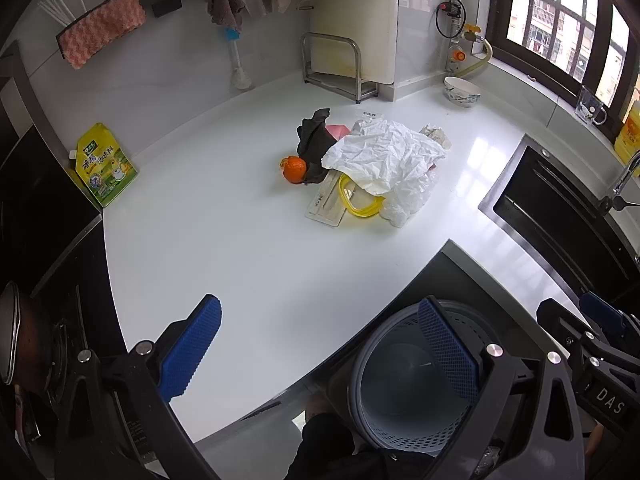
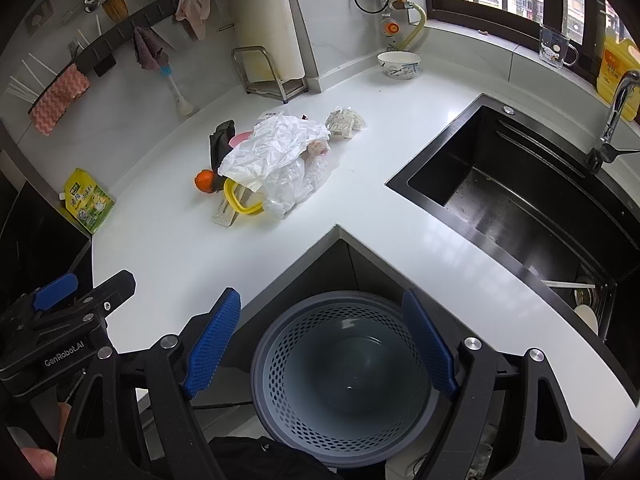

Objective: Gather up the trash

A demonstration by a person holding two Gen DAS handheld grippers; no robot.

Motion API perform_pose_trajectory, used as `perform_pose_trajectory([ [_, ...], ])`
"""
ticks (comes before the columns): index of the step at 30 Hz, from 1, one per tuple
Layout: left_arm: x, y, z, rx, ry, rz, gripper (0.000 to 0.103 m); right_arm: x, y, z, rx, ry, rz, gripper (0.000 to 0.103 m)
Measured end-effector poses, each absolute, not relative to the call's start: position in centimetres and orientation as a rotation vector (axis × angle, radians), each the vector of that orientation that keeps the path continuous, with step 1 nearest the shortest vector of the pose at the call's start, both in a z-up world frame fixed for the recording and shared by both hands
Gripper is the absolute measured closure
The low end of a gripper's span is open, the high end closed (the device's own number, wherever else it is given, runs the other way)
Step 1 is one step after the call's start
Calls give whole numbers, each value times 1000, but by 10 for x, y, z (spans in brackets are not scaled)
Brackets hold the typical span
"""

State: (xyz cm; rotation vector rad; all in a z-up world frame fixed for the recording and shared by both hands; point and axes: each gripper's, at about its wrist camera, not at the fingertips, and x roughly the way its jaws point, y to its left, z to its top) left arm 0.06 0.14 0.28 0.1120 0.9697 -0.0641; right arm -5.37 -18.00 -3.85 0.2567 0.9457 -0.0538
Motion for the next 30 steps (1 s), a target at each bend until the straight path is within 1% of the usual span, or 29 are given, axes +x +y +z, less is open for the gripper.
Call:
perform_pose_trajectory([
  [30,1,4,5,114,961,-62,6,-54,-181,-35,255,939,-56,24],
])
